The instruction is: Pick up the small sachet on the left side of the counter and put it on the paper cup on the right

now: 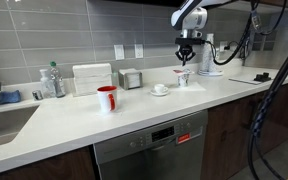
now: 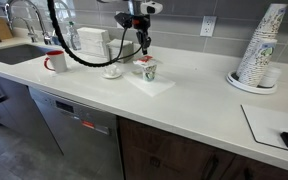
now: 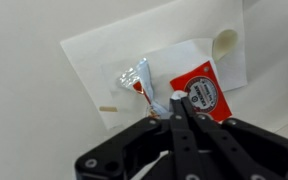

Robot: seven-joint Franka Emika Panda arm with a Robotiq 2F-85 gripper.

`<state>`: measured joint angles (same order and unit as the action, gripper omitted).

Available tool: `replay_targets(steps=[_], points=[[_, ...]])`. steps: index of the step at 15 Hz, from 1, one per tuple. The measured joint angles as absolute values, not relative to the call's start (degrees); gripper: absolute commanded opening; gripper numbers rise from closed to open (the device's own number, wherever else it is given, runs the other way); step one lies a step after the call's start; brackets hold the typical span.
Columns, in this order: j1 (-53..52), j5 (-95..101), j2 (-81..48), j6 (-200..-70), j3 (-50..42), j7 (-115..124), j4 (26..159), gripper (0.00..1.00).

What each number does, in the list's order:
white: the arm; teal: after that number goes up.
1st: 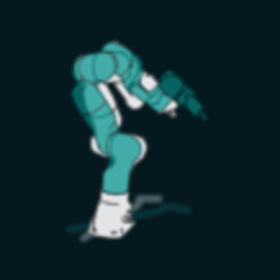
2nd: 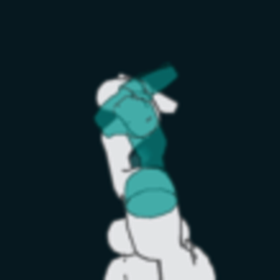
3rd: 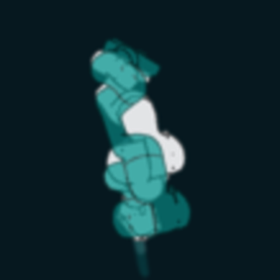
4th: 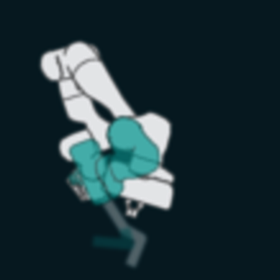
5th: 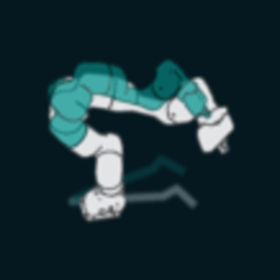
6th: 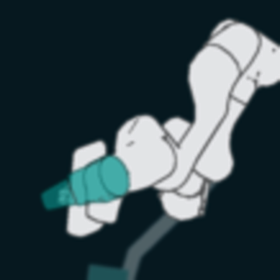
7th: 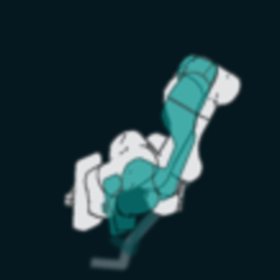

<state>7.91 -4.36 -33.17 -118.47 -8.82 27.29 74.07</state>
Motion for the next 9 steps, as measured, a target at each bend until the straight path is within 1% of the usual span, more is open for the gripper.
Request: replay_targets(steps=[7, 8, 9], points=[[7.9, -4.3, -34.6, -121.2, -9.7, 30.0, 73.8, 0.03], [7.9, -4.3, -34.8, -121.8, -9.8, 30.4, 73.8, 0.05], [7.9, -4.3, -34.9, -122.3, -9.8, 30.5, 73.7, 0.1]])
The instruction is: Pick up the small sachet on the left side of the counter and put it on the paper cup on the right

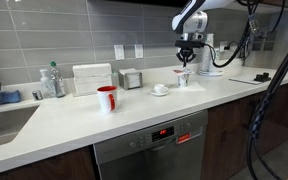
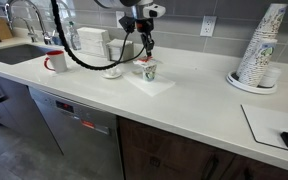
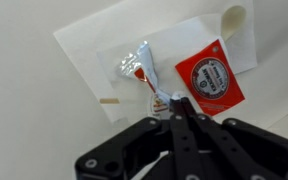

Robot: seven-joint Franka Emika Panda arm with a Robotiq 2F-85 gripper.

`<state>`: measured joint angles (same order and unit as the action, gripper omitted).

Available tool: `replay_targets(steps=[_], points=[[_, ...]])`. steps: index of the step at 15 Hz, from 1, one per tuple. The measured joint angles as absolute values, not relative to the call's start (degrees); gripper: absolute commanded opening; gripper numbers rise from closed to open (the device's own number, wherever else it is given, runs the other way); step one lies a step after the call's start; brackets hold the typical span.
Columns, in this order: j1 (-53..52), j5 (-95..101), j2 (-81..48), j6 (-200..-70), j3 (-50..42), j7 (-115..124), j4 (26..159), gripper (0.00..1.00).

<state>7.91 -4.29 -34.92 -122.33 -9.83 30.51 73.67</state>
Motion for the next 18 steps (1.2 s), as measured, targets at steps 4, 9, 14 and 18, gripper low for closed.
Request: replay_targets(steps=[4, 9, 14, 18], points=[[7.9, -4.3, -35.4, -123.5, -9.9, 31.1, 73.3, 0.43], [7.8, -4.3, -35.6, -124.2, -9.9, 31.4, 72.8, 0.83], [7.7, -4.5, -34.9, -123.7, -9.6, 31.2, 72.4, 1.0], [7.6, -5.3, -31.2, -119.8, -7.5, 26.2, 74.7, 1.0]])
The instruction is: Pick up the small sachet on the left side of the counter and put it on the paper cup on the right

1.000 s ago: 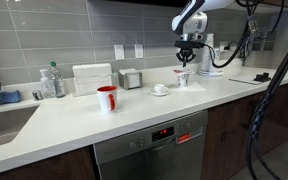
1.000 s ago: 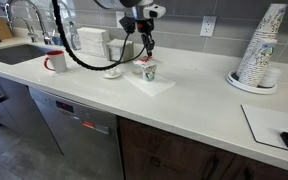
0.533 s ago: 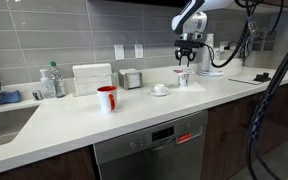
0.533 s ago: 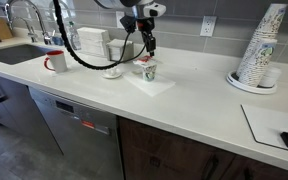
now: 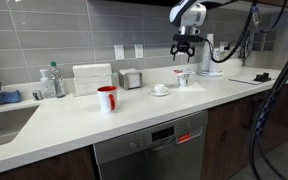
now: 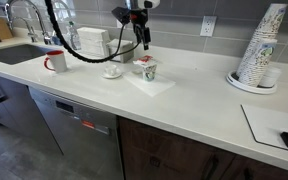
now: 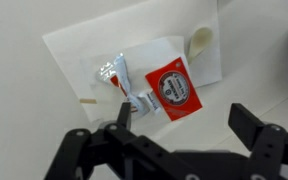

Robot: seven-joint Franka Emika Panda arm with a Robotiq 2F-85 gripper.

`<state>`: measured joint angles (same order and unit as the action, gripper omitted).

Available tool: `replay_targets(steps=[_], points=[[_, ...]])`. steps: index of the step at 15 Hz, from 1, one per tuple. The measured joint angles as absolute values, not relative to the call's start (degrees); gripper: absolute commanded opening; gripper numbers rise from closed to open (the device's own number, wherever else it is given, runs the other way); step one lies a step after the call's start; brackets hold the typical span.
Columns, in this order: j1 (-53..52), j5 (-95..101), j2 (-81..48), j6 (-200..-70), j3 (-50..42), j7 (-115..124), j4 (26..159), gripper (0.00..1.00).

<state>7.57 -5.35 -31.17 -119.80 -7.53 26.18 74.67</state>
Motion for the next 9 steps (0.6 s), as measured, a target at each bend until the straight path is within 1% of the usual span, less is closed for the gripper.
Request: replay_targets(steps=[9], points=[[7.1, -6.8, -13.5, -113.3, -3.8, 2.8, 93.4, 1.0]])
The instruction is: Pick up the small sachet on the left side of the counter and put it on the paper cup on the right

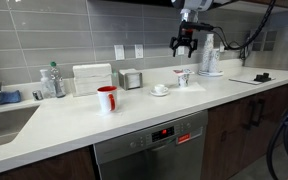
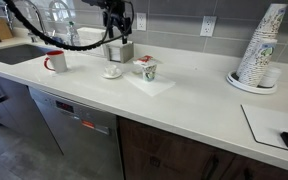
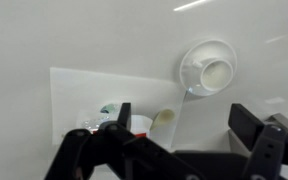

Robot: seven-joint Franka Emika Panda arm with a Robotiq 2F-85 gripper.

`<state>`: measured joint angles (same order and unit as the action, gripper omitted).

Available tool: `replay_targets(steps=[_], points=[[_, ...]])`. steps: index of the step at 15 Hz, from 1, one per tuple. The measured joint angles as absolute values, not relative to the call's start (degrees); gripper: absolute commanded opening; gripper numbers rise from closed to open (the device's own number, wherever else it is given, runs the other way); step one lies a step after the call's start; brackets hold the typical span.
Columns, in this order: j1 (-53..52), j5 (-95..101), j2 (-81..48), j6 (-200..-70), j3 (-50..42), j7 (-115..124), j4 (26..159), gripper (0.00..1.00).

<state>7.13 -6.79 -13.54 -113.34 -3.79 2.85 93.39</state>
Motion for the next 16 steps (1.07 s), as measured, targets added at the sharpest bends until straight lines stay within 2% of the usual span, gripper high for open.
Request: replay_targets(steps=[7, 16], points=[[6.3, -6.7, -0.7, -101.7, -3.7, -1.8, 101.1, 1.0], [6.1, -6.7, 0.7, -101.2, -3.7, -1.8, 102.4, 1.0]])
